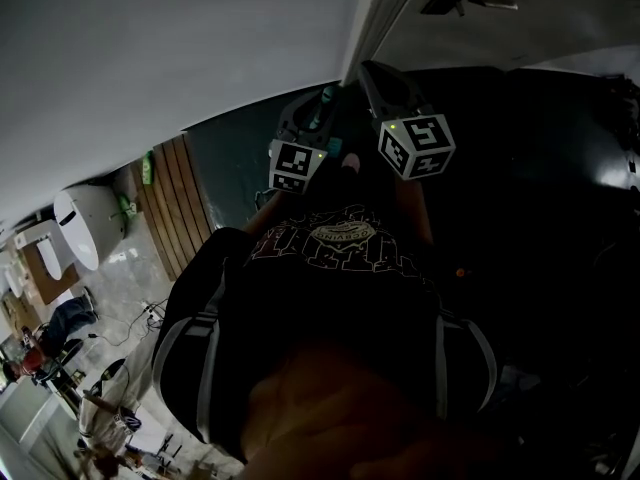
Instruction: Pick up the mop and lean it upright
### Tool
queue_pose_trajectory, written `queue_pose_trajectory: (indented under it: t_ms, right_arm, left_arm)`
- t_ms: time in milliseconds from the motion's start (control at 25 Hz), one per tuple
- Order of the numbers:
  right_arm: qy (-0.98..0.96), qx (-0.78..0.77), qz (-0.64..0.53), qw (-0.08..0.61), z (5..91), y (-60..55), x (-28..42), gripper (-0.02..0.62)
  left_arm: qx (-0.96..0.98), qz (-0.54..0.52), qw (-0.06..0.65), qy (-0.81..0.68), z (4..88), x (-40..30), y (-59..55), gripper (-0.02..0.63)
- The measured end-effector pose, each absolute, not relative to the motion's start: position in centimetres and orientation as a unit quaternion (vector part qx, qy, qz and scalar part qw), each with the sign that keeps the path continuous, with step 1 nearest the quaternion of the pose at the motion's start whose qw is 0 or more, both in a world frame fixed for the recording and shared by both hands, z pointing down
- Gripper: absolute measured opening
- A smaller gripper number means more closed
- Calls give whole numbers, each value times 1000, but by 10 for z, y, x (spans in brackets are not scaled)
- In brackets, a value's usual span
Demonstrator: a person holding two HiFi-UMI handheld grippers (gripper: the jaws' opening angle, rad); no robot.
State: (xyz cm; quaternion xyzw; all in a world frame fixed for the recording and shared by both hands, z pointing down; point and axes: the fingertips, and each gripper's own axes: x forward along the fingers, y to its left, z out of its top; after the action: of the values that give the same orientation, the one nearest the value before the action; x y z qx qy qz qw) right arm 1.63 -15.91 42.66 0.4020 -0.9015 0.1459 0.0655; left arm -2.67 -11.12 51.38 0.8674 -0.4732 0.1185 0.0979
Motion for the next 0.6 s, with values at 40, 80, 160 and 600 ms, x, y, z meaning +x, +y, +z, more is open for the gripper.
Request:
queue_pose_trajectory:
  t_ms: [40, 80, 160, 600]
  right_arm:
    - [-902, 402, 146, 65, 426, -158, 16, 20]
    - [-902, 402, 146, 65, 426, -158, 16, 20]
    - [-901, 402, 147, 66, 426, -156, 15, 20]
    - [-898, 410, 144, 65, 424, -156, 20, 20]
  left_arm:
    - [868, 116, 98, -473, 513, -26, -111, 149]
    - [868, 116, 99, -473, 512, -27, -111, 149]
    - [867, 119, 100, -473, 513, -28, -111, 149]
    - [871, 115, 107, -466, 514, -26, -117, 149]
